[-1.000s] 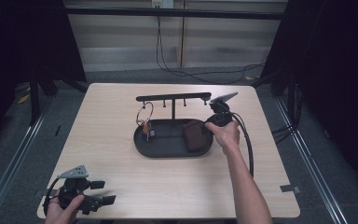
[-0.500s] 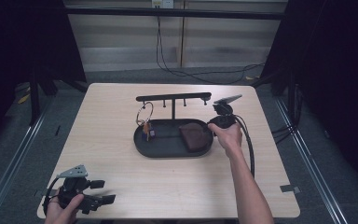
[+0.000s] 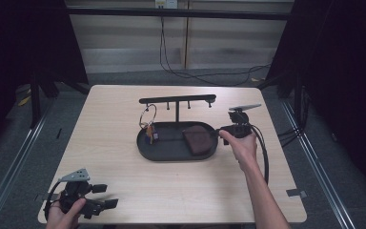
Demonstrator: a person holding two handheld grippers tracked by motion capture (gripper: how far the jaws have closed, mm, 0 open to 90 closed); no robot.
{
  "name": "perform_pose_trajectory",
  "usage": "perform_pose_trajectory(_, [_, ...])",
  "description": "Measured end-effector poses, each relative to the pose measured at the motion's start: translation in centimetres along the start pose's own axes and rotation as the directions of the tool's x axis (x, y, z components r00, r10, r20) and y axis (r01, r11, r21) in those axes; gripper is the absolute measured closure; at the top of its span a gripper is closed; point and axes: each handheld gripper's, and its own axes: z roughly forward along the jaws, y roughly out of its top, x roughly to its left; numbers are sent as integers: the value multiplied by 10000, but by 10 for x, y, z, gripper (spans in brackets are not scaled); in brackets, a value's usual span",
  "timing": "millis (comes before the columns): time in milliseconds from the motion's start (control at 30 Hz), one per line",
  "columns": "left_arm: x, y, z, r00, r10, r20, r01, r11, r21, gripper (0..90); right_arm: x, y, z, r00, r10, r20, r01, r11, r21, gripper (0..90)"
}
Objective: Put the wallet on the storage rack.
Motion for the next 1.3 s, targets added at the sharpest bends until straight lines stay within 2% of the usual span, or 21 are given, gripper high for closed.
perform_pose_trajectory(133, [1,0,-1,10000,-66,-20,66,10000,-42,164,3,-9,-5,9995,-212,-224,208,9996,-164,385])
perform_pose_trajectory(200, [2,0,-2,9999,-122,-117,121,9999,-99,164,5,-15,-9,9987,-496,-117,493,9985,-250,377])
perform_pose_trajectory(267, [2,-1,-2,9998,-163,-131,161,9998,-146,164,7,-21,-12,9966,-804,177,811,9960,-378,367])
perform_pose_trajectory(300, [2,-1,-3,9997,-165,-185,162,9997,-164,164,7,-23,-14,9959,-896,153,902,9949,-462,368])
perform_pose_trajectory(533, [2,-1,-2,9994,-263,-224,258,9994,-214,164,5,-47,-28,9935,-1137,85,1139,9877,-1070,358])
perform_pose_trajectory(600, [3,-1,-3,9995,-234,-225,228,9995,-233,164,2,-55,-28,9921,-1231,249,1250,9870,-1010,351])
perform_pose_trajectory(833, [4,-1,-3,9986,-372,-384,362,9990,-258,164,0,-88,-32,9905,-1365,170,1376,9834,-1184,331])
perform_pose_trajectory(933, [3,-1,-4,9988,-399,-270,392,9989,-275,164,0,-104,-35,9886,-1448,406,1488,9806,-1275,316])
perform_pose_trajectory(967, [3,-1,-4,9988,-375,-316,365,9988,-324,164,0,-110,-37,9876,-1511,425,1555,9784,-1364,315])
perform_pose_trajectory(1033, [2,-2,-4,9989,-446,-143,440,9981,-429,164,0,-121,-41,9865,-1579,427,1627,9741,-1573,315])
perform_pose_trajectory(1100, [2,-1,-4,9992,-368,-155,361,9985,-405,164,0,-131,-45,9801,-1784,875,1913,9662,-1730,304])
perform_pose_trajectory(1133, [1,-1,-4,9992,-362,-145,356,9985,-422,164,-3,-135,-45,9789,-1833,901,1973,9627,-1854,304])
perform_pose_trajectory(1200, [1,-1,-4,9994,-315,-103,311,9986,-435,164,-7,-142,-44,9817,-1680,901,1825,9647,-1896,294])
perform_pose_trajectory(1267, [1,-1,-6,9997,-247,-71,243,9986,-459,164,-12,-148,-42,9800,-1572,1221,1784,9657,-1886,289])
perform_pose_trajectory(1300, [2,-1,-6,9996,-261,-89,256,9984,-496,164,-15,-150,-41,9820,-1382,1284,1604,9700,-1829,281])
